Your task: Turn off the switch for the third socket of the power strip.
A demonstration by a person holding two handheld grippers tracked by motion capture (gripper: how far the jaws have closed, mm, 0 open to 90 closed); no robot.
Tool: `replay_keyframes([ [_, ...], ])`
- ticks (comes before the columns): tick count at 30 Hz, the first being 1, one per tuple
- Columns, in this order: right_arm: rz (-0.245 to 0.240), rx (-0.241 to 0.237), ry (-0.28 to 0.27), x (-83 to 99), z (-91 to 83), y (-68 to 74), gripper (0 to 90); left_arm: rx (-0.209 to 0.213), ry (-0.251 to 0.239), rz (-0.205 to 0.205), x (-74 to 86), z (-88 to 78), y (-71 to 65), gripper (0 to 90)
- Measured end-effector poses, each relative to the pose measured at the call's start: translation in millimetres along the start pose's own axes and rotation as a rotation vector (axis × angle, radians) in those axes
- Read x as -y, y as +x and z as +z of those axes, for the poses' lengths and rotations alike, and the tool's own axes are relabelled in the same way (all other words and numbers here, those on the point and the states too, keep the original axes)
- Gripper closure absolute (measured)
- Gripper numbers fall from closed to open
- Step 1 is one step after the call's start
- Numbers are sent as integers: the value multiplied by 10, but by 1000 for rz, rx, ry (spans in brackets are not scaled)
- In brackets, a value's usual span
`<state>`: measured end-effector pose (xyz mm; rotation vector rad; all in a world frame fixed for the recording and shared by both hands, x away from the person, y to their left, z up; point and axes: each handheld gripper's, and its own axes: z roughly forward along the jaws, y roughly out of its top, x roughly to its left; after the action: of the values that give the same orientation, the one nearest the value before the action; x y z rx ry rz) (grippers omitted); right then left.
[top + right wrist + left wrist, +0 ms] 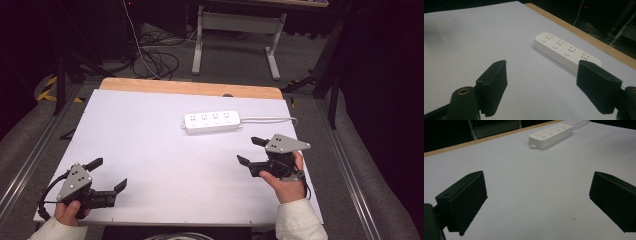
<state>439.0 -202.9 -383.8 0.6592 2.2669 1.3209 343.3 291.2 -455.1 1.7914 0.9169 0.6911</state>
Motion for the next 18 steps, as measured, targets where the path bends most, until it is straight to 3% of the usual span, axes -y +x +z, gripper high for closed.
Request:
replay_keyframes([
  [18,8,0,43,-397,268,-147,267,0,4,5,0,0,8,17],
])
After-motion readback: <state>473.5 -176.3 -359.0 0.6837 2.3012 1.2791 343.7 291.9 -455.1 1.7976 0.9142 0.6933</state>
